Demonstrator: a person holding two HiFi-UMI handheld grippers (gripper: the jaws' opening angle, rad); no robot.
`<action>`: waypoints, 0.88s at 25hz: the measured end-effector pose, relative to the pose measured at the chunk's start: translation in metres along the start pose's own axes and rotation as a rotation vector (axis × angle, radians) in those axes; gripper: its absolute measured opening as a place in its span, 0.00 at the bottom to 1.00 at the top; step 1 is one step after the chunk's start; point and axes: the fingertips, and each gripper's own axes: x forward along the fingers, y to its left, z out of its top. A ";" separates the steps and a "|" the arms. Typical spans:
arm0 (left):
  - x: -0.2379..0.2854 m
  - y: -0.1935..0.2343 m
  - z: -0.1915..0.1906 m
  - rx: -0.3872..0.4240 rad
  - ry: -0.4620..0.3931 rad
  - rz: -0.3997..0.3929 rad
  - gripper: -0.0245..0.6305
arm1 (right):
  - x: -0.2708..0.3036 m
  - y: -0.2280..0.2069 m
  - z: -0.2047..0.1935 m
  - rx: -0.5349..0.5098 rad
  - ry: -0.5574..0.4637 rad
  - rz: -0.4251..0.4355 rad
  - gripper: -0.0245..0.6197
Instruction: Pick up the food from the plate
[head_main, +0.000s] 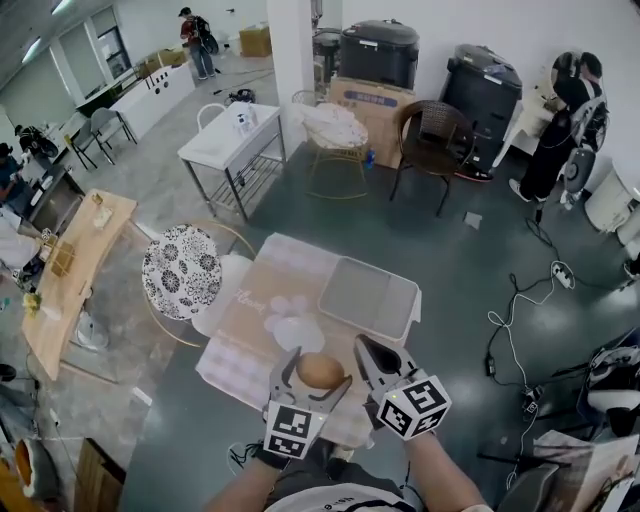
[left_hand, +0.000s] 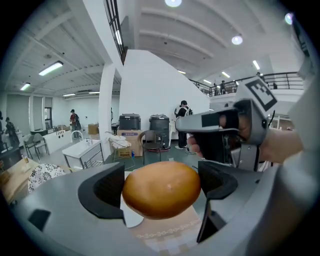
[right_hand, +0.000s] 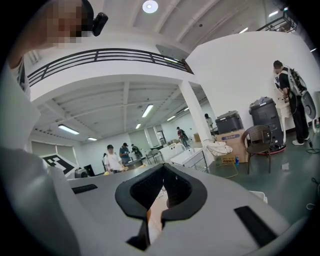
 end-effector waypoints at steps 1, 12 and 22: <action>-0.007 -0.003 0.006 0.003 -0.004 0.002 0.72 | -0.004 0.003 0.002 -0.002 -0.003 0.003 0.06; -0.064 -0.019 0.074 0.004 -0.085 -0.001 0.72 | -0.032 0.035 0.051 -0.057 -0.084 0.024 0.06; -0.088 -0.030 0.100 0.015 -0.127 -0.019 0.72 | -0.043 0.058 0.064 -0.110 -0.094 0.037 0.06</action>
